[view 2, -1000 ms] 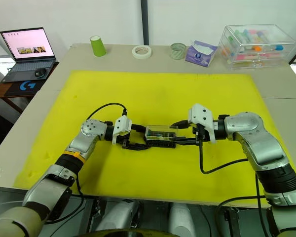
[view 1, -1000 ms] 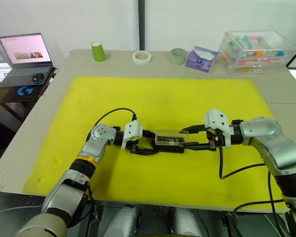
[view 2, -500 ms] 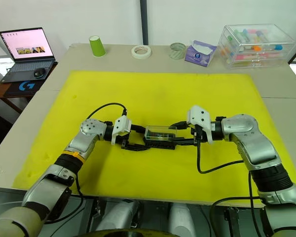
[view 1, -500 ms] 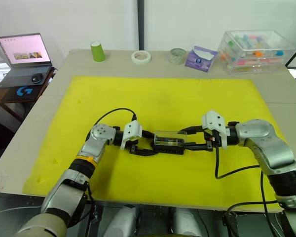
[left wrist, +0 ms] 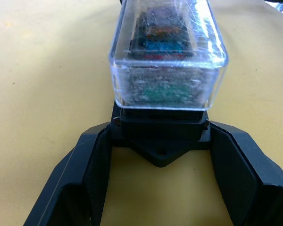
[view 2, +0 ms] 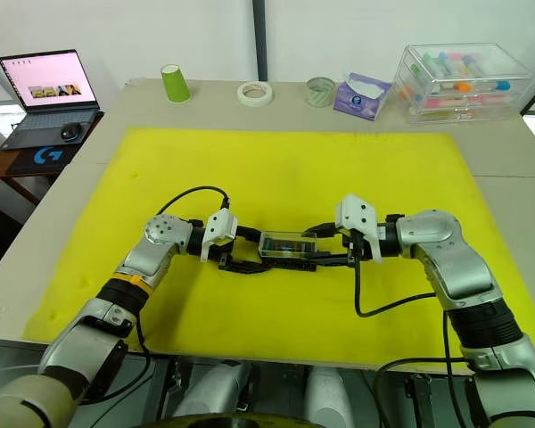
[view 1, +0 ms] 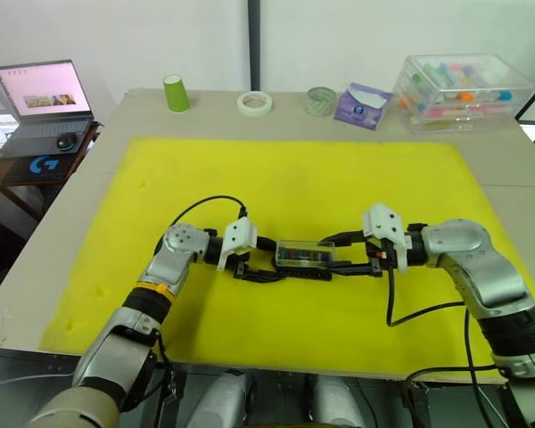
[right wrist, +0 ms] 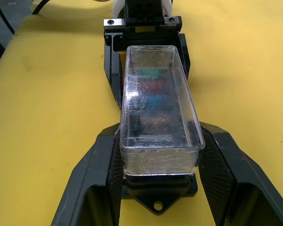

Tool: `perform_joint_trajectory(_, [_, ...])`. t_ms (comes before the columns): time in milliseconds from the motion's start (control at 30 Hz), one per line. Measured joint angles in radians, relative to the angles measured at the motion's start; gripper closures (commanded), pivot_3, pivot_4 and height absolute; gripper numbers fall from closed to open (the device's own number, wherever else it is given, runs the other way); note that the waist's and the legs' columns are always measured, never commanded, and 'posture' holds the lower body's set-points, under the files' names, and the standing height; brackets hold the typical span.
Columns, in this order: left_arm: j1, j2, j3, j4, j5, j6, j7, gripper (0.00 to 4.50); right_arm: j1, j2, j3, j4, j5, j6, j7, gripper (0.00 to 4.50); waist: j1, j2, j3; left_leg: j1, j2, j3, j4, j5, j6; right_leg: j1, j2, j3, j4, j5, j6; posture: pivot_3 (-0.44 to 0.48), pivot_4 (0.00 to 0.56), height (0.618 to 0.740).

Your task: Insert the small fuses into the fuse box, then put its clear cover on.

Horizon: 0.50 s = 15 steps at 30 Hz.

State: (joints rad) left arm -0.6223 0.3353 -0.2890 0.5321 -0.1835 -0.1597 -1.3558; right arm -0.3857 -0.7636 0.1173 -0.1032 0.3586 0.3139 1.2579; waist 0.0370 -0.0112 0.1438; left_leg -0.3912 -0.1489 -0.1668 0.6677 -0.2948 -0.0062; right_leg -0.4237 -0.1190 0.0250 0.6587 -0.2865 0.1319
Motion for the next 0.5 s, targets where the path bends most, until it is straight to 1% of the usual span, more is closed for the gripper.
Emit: perform_joint_trajectory(500, [0.001, 0.003, 0.000, -0.004, 0.000, 0.006, -0.006, 1.77, 0.002, 0.005, 0.015, 0.043, -0.014, -0.042, 0.008, 2.63, -0.001, 0.000, 0.000, 0.000, 0.000, 0.000, 0.000, 0.000, 0.000, 0.000, 0.000, 0.000, 0.000, 0.000, 0.000, 0.000, 0.150, 0.740])
